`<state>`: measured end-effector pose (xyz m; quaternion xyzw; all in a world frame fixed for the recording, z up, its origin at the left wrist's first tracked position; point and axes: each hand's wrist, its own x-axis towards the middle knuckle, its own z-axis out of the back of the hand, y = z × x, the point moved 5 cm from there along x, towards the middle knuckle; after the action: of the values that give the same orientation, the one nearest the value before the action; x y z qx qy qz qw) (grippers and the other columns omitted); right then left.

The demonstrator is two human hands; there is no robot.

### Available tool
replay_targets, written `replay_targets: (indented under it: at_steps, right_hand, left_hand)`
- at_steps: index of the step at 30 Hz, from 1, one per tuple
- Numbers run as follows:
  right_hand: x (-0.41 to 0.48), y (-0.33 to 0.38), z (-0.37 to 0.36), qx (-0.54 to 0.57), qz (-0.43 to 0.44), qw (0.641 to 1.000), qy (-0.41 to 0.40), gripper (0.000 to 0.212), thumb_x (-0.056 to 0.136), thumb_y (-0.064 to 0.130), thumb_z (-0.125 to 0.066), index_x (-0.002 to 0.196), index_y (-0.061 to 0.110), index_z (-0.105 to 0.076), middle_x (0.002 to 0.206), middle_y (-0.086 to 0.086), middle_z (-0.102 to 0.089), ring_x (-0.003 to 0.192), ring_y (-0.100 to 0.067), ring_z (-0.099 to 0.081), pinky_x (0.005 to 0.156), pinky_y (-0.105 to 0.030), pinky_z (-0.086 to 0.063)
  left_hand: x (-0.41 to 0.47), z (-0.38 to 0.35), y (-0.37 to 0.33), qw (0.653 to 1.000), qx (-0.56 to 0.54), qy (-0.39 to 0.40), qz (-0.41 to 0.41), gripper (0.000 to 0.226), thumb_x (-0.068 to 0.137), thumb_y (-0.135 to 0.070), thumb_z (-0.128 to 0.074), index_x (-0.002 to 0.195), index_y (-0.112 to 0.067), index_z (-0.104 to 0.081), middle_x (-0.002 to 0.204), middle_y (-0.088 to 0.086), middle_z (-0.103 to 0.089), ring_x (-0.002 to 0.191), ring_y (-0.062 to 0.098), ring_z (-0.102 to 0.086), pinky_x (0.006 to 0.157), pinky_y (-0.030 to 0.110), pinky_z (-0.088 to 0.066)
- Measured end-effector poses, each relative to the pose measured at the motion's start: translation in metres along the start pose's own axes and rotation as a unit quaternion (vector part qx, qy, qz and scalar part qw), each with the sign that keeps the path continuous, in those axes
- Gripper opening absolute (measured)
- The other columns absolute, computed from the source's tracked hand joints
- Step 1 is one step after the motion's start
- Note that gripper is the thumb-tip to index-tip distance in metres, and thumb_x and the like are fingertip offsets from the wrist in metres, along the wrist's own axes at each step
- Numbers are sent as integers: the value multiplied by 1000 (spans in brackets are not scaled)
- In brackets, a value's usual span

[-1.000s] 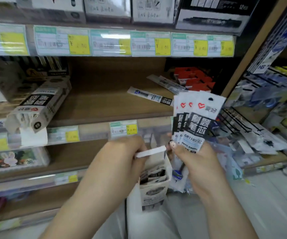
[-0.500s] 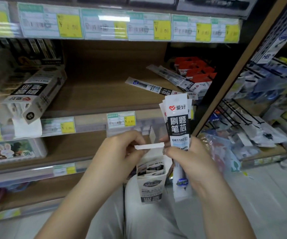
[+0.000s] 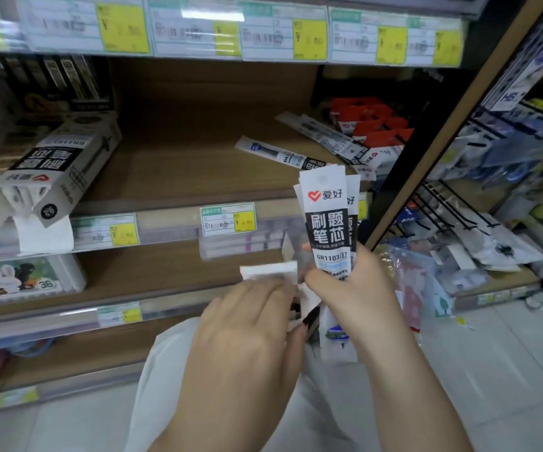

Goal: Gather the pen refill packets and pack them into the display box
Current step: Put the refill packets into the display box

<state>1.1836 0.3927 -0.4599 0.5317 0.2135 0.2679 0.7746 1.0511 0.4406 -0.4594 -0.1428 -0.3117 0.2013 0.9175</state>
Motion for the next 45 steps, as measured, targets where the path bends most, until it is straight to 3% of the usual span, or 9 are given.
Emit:
replay_targets:
  at_steps: [5, 13, 19, 23, 32, 35, 37, 41, 45]
  right_hand:
    - [-1, 0, 0, -10, 4, 1000, 10, 16, 71, 2, -62, 81, 15, -63, 75, 0, -69, 70, -7, -62, 63, -21, -48]
    - [-2, 1, 3, -40, 27, 999, 7, 12, 72, 6, -60, 76, 17, -59, 76, 0, -71, 73, -11, -64, 64, -26, -49]
    - [-2, -1, 4, -35, 30, 999, 3, 13, 71, 7, -59, 77, 18, -61, 77, 2, -71, 70, -5, -62, 59, -18, -46]
    - [-2, -2, 2, -25, 26, 999, 2, 13, 72, 7, -60, 78, 19, -60, 77, 2, -71, 72, -5, -63, 60, -16, -48]
    - [-1, 3, 13, -16, 50, 998, -39, 17, 73, 7, -70, 80, 22, -64, 74, 9, -70, 65, 3, -62, 54, -9, -44]
    - [-10, 27, 35, 99, 109, 982, -121, 13, 73, 15, -75, 74, 25, -67, 69, 8, -71, 57, -1, -65, 50, -12, -46]
    - [-20, 48, 47, 235, 180, 944, -147, 11, 73, 15, -74, 71, 25, -68, 64, 7, -69, 57, -5, -65, 53, -19, -50]
    - [-26, 74, 38, 395, 225, 889, -48, 13, 73, 26, -68, 77, 20, -58, 63, 6, -65, 54, -6, -60, 55, -20, -50]
    - [-11, 57, 3, 397, 151, 905, 8, 11, 76, 15, -64, 68, 22, -65, 63, -1, -68, 56, -11, -64, 56, -24, -52]
  left_hand:
    - [-2, -9, -2, 996, 84, 41, 12, 43, 72, -30, -53, 108, -9, -62, 102, 5, -64, 101, 23, -48, 80, 30, -33]
    - [-4, -10, 0, 987, 155, 42, 7, 20, 63, -14, -65, 82, -12, -61, 85, 7, -64, 98, 31, -60, 78, 35, -33]
    - [-10, -15, 7, 990, 144, 9, 4, 34, 68, -19, -66, 97, -3, -61, 90, 11, -66, 105, 29, -48, 82, 36, -33]
    - [-9, -14, 12, 993, 118, 13, 22, 44, 73, -34, -50, 104, -5, -61, 91, 6, -67, 103, 27, -48, 82, 38, -31]
    - [-10, -23, 6, 996, 90, 5, 13, 9, 68, -16, -68, 72, -16, -59, 81, -3, -66, 108, 28, -46, 82, 34, -32]
    - [-9, -28, 2, 996, 87, 10, -5, 17, 64, -11, -71, 68, -16, -55, 77, -1, -66, 110, 30, -45, 84, 34, -32]
    - [-8, -29, 1, 996, 86, 16, -9, 18, 63, -10, -71, 68, -16, -55, 75, -1, -65, 111, 30, -44, 85, 34, -32]
    - [-8, -27, -2, 997, 76, 11, -21, 14, 62, -9, -71, 71, -15, -62, 72, 0, -65, 109, 31, -44, 83, 35, -33]
    - [-9, -24, -9, 995, 88, -15, -41, 12, 72, -9, -62, 80, -15, -70, 77, 3, -68, 97, 31, -43, 83, 33, -33]
